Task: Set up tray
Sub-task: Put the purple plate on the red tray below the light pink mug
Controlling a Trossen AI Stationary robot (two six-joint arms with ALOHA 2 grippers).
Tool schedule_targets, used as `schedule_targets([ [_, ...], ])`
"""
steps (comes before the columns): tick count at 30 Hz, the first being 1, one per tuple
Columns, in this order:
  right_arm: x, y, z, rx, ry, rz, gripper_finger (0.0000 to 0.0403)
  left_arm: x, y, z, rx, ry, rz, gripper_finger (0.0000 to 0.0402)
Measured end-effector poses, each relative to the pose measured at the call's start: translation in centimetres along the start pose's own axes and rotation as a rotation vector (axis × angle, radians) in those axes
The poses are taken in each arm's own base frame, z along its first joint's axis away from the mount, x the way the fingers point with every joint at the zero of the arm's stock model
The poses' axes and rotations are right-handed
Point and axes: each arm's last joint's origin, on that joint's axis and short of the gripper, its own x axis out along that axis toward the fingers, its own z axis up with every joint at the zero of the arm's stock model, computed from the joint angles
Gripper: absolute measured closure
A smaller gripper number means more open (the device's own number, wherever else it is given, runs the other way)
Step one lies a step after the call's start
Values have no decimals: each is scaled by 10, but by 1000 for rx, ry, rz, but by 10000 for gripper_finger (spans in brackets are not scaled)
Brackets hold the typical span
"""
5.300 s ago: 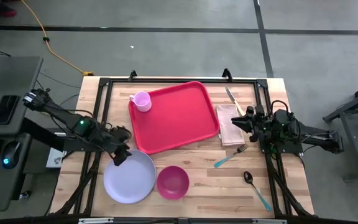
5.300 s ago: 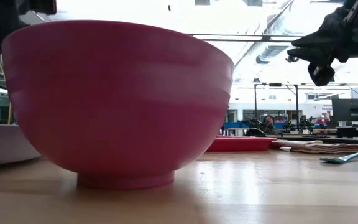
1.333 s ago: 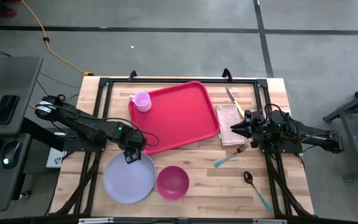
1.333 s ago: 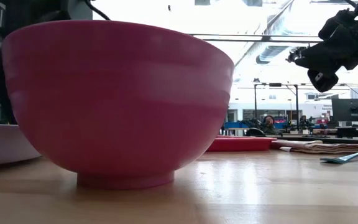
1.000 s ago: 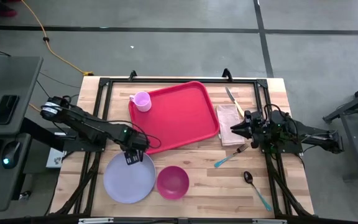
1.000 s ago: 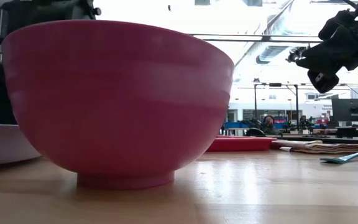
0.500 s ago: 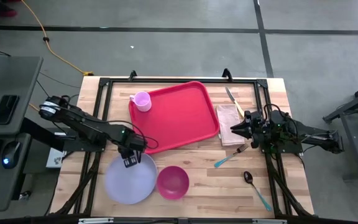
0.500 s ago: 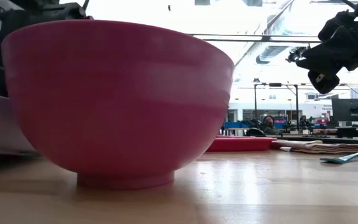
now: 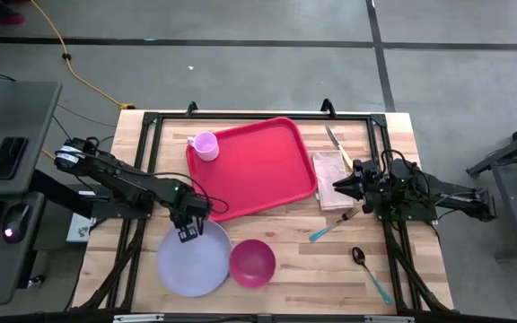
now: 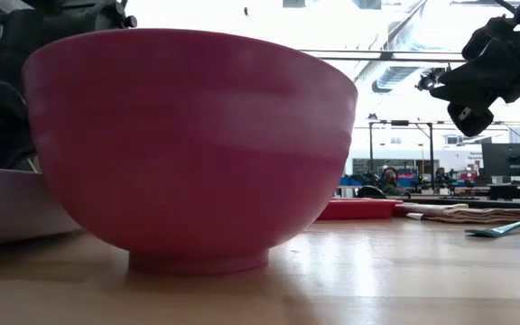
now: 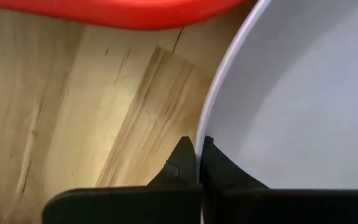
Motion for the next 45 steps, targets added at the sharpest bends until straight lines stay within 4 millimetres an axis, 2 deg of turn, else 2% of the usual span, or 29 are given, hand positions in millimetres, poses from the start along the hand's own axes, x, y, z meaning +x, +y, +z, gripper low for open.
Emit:
schedule_targets([
  [7,0,0,0,8,0,-1,332,-11,8,-13,-36,29,28,388],
  [12,0,0,0,8,0,-1,332,-26,14,-25,-83,31,16,388],
  [29,0,0,0,8,0,-1,332,-111,19,-51,-152,22,11,388],
  [35,0,0,0,-4,0,-1,332,-144,17,-55,-225,-73,18,388],
  [40,0,0,0,-11,0,0,332,-175,15,-55,-303,-219,5,388],
  [45,0,0,0,-19,0,0,332,-198,14,-54,-475,-382,-28,388],
])
